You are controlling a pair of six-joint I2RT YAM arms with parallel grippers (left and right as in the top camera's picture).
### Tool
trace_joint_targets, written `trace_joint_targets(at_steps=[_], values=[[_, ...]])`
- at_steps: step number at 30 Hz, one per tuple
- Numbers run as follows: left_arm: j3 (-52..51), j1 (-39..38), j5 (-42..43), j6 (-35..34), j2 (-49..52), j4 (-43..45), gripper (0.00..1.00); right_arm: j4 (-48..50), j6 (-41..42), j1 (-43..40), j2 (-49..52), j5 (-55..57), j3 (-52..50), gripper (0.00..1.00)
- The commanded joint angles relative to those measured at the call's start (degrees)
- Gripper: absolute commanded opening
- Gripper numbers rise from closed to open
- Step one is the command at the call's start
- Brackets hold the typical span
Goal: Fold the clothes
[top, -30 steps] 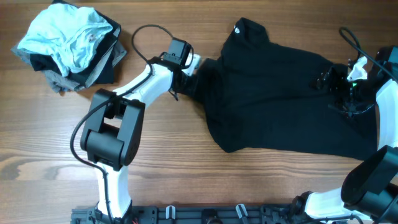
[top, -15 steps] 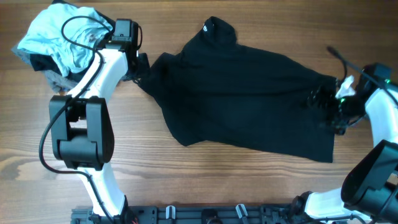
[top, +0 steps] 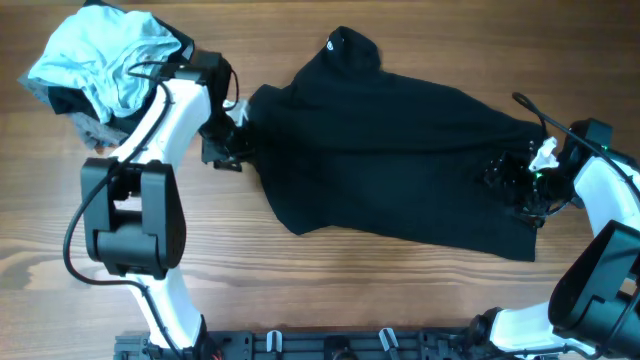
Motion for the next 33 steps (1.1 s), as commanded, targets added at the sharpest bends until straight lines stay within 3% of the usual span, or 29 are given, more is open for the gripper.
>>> trace_joint_targets(at_steps=[1,10,13,15,16,18,19,20,28,31,33], values=[[-3.58,-4.24,4.11,2.54,-1.68,-2.05,0.42,0.22,0.22,0.24,-0.26,0.57,0.13,1.0],[-16.2,-13.09,4.28,-4.35,-1.68,2.64,0.37,0.24,0.22,0.24,-0.26,0.57,0.13,1.0],[-19.71,-14.75,4.28,-6.64,-1.66,9.22,0.59,0.24,0.2,0.24,-0.26,0.57,0.13,1.0],[-20.5,-15.04,4.26,-8.02,-1.66,12.5,0.59,0.24,0.22,0.24,-0.26,0.57,0.13,1.0],[-20.55,-15.04,4.26,-8.02,-1.66,13.46,0.53,0.26,0.22,0.24,-0.26,0.57,0.13,1.0],[-20.52,-14.91,4.0,-8.04,-1.68,14.99,0.2,0.28,0.22,0.24,-0.26,0.57,0.13,1.0],[-20.46,-14.71,3.96,-8.04,-1.68,15.08,0.09,0.33,0.22,0.24,-0.26,0.57,0.13,1.0],[-20.22,-14.29,3.78,-8.07,-1.68,14.73,0.04,0.44,0.2,0.24,-0.26,0.55,0.13,1.0],[-4.63,-8.17,-6.34,-7.45,-7.32,-6.34,0.04,0.5,0.2,0.24,-0.26,0.57,0.13,1.0],[3.93,-7.89,-10.71,-6.23,-9.77,-9.33,0.04,0.61,0.22,0.24,-0.26,0.57,0.13,1.0],[6.54,-8.31,-12.94,-6.23,-11.04,-7.89,0.13,0.44,0.2,0.24,-0.26,0.61,0.13,1.0]])
